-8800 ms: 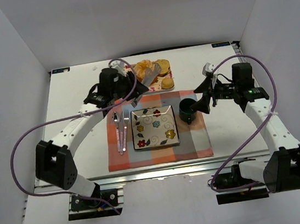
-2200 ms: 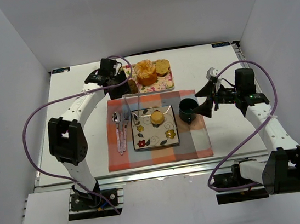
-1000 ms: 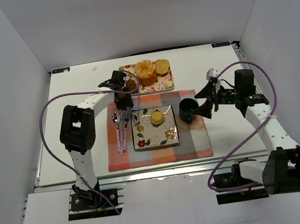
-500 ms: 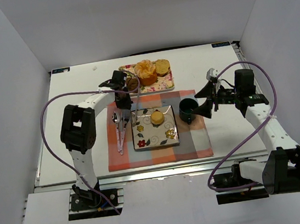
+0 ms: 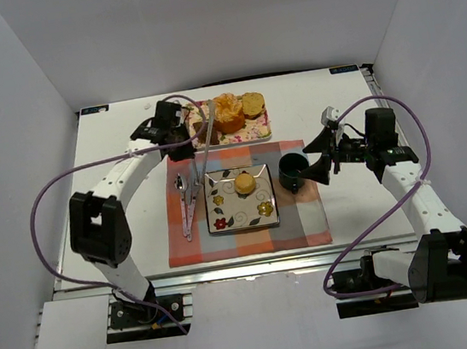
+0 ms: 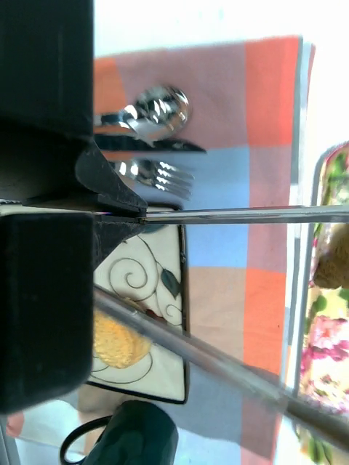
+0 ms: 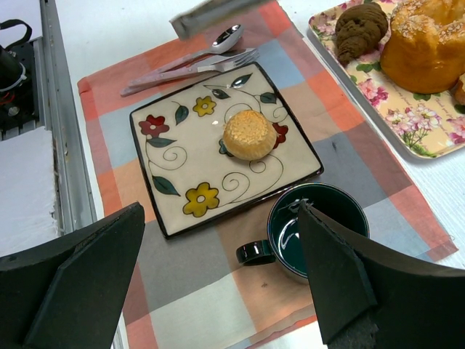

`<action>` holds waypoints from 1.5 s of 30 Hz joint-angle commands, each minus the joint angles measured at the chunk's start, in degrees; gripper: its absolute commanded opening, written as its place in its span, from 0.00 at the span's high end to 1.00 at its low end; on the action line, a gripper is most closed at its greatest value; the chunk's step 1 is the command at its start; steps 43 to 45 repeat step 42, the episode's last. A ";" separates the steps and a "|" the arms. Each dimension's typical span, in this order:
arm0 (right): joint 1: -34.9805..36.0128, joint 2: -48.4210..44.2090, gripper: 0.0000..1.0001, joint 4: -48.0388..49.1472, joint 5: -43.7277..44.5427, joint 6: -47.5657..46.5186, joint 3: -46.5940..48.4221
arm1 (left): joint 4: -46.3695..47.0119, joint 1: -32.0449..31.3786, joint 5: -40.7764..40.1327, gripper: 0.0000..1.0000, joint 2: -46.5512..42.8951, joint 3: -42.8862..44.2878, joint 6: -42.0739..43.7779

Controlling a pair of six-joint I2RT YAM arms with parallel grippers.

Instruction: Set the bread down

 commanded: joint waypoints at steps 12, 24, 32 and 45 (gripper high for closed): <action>-0.20 0.56 0.11 -4.55 -0.48 -3.61 3.78 | 3.56 20.94 -5.47 0.97 -12.92 -20.28 9.59; -0.20 2.05 0.11 -3.86 8.18 5.14 7.66 | 6.11 26.40 -8.98 0.51 -7.20 -23.62 12.33; -0.20 1.18 0.11 0.89 28.68 17.57 9.50 | 4.44 26.57 -9.43 0.24 -13.87 -22.75 11.27; -0.20 -1.98 0.10 4.05 37.83 20.12 7.92 | 5.58 26.48 -6.35 0.02 -29.60 -22.48 7.32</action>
